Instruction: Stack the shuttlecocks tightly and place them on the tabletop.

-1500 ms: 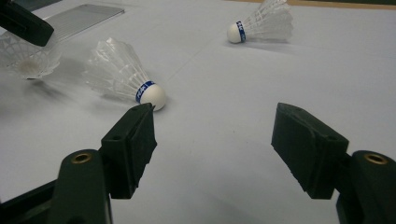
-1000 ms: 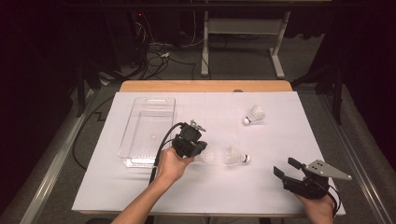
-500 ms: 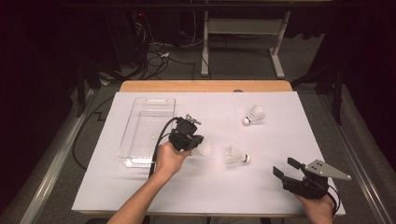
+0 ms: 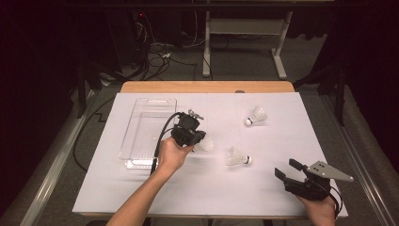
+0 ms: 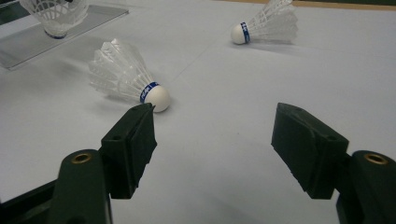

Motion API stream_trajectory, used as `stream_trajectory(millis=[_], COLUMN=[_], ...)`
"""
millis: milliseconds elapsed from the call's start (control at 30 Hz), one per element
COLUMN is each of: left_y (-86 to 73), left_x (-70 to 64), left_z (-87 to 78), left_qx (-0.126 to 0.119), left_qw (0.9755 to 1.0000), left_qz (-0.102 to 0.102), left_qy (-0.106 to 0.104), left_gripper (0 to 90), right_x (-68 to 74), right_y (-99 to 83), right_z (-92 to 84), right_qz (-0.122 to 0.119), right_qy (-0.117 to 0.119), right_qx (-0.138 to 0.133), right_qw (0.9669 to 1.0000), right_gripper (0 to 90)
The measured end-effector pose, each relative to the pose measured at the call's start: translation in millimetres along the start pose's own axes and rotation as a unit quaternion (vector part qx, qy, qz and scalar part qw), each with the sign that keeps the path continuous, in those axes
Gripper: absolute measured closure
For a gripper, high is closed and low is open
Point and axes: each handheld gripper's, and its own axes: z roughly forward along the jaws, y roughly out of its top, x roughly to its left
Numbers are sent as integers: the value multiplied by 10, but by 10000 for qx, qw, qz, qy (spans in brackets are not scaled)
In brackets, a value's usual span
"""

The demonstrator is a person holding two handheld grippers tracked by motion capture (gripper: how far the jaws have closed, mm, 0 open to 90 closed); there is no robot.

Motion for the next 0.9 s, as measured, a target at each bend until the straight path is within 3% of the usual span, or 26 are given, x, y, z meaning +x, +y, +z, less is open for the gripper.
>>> stream_trajectory(millis=[733,900], left_y=[157,231], left_x=[204,203], left_z=[211,201], left_qx=[106,91], left_qw=[9996,9995], left_qz=[-98,-15], left_qy=[228,286], left_gripper=[880,879], right_x=[-8,-6], right_y=[-2,-2], right_z=[4,6], right_qz=[51,60], right_qy=[27,42], right_qx=[-10,4], right_qw=[10000,10000], right_gripper=[308,308])
